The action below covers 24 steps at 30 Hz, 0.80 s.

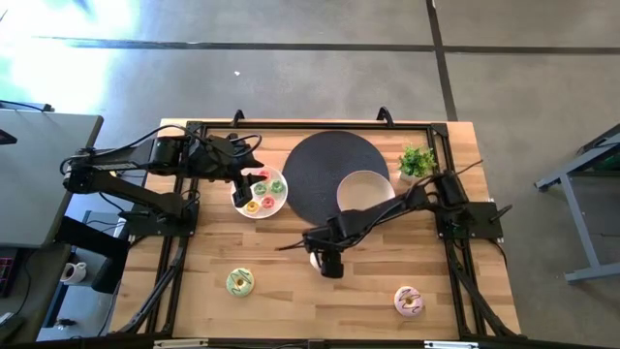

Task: Pick & Place donuts
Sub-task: Put the large white donut into the brown plate

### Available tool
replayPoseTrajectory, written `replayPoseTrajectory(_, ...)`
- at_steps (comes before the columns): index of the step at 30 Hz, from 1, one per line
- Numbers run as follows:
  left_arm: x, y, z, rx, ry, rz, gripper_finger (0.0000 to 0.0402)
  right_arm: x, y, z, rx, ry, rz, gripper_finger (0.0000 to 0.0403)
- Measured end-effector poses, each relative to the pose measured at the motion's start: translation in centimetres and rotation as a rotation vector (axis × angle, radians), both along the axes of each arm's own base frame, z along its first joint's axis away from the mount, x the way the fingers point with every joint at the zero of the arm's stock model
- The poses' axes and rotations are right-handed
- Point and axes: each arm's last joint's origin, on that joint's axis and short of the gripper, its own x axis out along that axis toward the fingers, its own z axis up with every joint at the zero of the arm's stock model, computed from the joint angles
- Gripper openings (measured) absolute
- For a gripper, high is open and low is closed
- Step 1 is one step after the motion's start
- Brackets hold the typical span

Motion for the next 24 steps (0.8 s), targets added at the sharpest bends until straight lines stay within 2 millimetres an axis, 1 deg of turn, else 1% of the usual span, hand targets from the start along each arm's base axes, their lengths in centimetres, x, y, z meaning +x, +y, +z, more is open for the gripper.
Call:
replayPoseTrajectory(4,0.0,0.0,0.0,-0.008,-0.003,0.006,0.0161,-0.1,-0.8,-0.3,0.017,0.018,-0.034,0.0127)
replayPoseTrajectory(6,0.0,0.0,0.0,-0.014,-0.005,0.009,0.0161,-0.1,-1.0,-0.1,0.025,0.016,-0.041,0.0111)
replayPoseTrajectory(8,0.0,0.0,0.0,-0.013,-0.005,0.010,0.0161,-0.2,-1.3,0.4,0.032,0.009,-0.045,0.0084)
replayPoseTrajectory(10,0.0,0.0,0.0,-0.013,-0.005,0.011,0.0161,-0.4,-1.5,1.2,0.034,-0.001,-0.050,0.0051)
replayPoseTrajectory(12,0.0,0.0,0.0,-0.013,-0.005,0.011,0.0161,-0.8,-1.7,2.7,0.020,-0.025,-0.060,0.0019)
replayPoseTrajectory(14,0.0,0.0,0.0,-0.013,-0.009,0.011,0.0161,-1.6,-2.0,4.7,-0.004,-0.050,-0.072,0.0012)
replayPoseTrajectory(16,0.0,0.0,0.1,-0.012,-0.011,0.011,0.0161,-2.8,-2.4,6.7,-0.071,-0.048,-0.089,0.0022)
replayPoseTrajectory(18,0.0,0.0,0.1,-0.013,-0.013,0.011,0.0161,-4.7,-3.1,8.8,-0.194,-0.023,-0.138,0.0029)
replayPoseTrajectory(20,0.0,0.0,0.1,-0.013,-0.013,0.011,0.0161,-6.6,-3.9,10.7,-0.325,0.001,-0.218,0.0025)
replayPoseTrajectory(22,0.0,0.0,0.1,-0.012,-0.013,0.012,0.0161,-8.3,-4.9,12.1,-0.432,-0.001,-0.310,0.0013)
replayPoseTrajectory(24,0.0,0.0,0.1,-0.012,-0.012,0.012,0.0161,-9.8,-6.0,12.7,-0.488,-0.001,-0.383,0.0007)
